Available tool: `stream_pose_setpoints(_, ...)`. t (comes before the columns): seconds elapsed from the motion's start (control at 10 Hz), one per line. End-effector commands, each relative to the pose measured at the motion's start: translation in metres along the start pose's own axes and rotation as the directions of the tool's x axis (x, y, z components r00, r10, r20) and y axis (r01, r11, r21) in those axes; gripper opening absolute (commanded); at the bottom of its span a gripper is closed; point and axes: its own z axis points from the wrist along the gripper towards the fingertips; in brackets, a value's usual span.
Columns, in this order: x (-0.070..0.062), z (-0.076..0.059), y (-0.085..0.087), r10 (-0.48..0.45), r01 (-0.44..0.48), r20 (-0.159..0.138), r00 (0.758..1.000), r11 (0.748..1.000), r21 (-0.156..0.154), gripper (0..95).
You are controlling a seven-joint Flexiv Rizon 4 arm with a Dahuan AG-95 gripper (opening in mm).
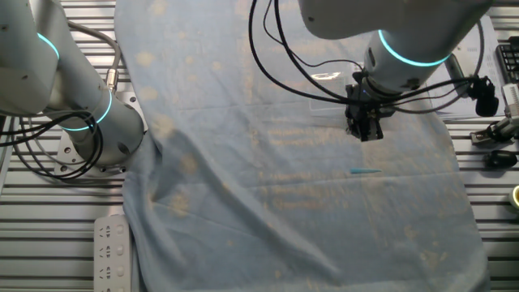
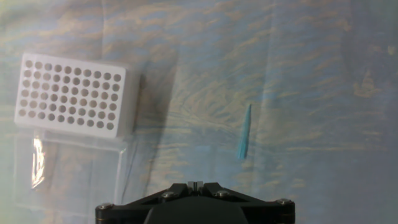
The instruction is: Insert a medium pipette tip into the holder for medium pipette tips
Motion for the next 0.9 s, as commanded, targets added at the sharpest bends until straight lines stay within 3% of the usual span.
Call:
stream_pose_setpoints(0.1, -0.0072, 0.0015, -0.0034, 0.003, -0.003, -0.007, 1.000, 1.000, -0.004, 0.0)
stream_pose_setpoints(0.5, -0.0112, -0.0006, -0.0027, -0.003, 0.003, 0.003, 1.000, 1.000, -0.006, 0.0)
stream_pose_setpoints(0.7, -0.0112, -0.0006, -0.0027, 0.053, -0.053, -0.012, 0.999, 0.999, -0.002, 0.0)
stream_pose_setpoints(0.9, -0.0112, -0.0006, -0.0027, 0.079, -0.079, 0.015, 0.997, 0.997, 0.001, 0.0)
